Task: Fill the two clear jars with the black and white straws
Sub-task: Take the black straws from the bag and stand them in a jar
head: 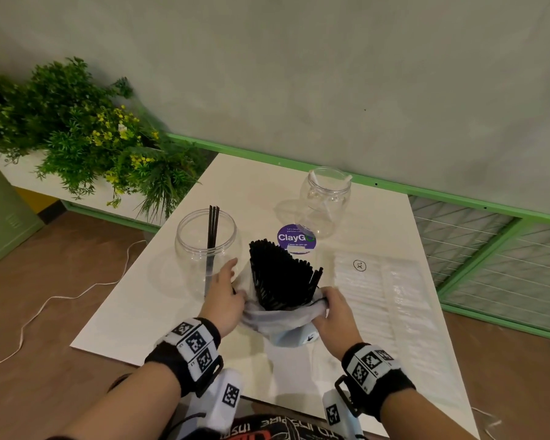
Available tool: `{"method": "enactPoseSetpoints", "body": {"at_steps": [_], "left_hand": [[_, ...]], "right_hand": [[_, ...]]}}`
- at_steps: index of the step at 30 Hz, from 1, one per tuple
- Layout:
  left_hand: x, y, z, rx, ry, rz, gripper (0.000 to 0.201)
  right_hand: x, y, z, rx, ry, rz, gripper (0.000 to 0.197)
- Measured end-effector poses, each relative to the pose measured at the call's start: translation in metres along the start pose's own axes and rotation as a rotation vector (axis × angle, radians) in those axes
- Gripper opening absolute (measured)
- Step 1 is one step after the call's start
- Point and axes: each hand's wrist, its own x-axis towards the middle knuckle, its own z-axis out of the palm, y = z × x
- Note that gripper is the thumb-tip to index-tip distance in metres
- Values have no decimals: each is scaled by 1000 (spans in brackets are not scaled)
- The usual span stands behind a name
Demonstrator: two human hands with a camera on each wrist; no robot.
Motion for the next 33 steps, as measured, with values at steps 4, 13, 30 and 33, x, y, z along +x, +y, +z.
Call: {"method": "enactPoseSetpoints", "body": {"at_steps": [4,13,30,33], "left_hand": [[0,-13,-9,-135,-260,153,66],[2,-19,5,552,-273,242,125],[13,1,21,-57,-623,98,100],[9,2,24,55,-591,60,77]], "right_hand": [[2,7,1,-15,5,47,30],[-2,4,-3,-172,-241,-5,31],[11,-16,-15,1,-361,161,85],[9,-12,-10,9,-348,137,95]]}}
